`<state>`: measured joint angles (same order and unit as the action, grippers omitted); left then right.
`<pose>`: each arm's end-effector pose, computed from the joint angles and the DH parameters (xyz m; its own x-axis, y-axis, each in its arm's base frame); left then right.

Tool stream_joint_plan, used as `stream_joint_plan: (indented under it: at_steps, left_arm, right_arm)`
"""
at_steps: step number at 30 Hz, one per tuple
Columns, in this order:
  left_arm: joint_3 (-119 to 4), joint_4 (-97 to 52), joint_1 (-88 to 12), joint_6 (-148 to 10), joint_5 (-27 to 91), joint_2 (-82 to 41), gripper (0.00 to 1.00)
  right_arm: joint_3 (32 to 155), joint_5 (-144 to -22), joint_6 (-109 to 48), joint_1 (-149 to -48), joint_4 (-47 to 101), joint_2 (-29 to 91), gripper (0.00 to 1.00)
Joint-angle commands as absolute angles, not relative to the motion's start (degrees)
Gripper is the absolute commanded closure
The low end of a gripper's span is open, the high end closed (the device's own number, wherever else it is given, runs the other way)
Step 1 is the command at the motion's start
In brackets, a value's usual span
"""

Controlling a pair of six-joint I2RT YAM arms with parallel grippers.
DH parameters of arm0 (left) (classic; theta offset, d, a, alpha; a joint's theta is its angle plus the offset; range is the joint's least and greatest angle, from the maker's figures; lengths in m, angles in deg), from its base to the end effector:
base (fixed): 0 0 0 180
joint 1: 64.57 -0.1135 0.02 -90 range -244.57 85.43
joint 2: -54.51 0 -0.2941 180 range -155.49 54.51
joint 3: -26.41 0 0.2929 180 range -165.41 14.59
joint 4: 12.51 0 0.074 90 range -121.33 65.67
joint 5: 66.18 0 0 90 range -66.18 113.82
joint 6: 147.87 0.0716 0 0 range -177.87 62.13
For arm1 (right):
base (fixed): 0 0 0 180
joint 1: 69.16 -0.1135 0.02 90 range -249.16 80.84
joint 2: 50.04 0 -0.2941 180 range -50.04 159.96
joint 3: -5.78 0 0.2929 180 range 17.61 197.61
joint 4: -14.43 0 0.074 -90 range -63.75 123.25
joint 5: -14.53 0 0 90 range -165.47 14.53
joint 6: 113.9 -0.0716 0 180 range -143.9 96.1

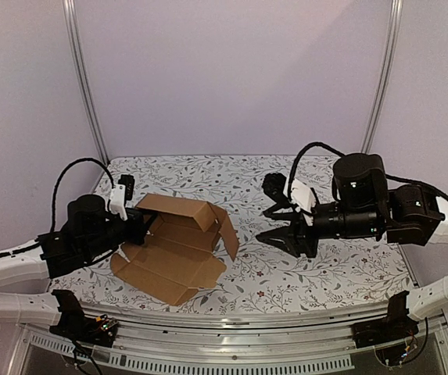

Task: Fold the paper box

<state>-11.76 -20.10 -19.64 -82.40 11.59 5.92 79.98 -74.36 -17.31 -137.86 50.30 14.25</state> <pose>0.1880 -0.1661 0.2366 -0.4265 -0.1477 -0.8924 0.4073 0.8495 -0.3352 0.1146 0.2900 0.3652 -0.0518 -0.4487 -0.8922 -0.9373 0.3301 -0.1116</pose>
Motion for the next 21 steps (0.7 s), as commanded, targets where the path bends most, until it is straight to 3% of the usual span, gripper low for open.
stream_joint_plan:
  at_steps: [1,21]
  left_arm:
    - [-11.0,-19.2,-20.3,-81.0,12.4,6.5,1.0]
    - [-10.6,-18.5,-20.3,-80.6,12.6,6.8,1.0]
  right_arm:
    - [83.1,-80.7,-14.7,-137.0,52.6,17.3,0.48]
    - [89.1,-87.3,-15.2,-136.6,47.1,29.2,0.56]
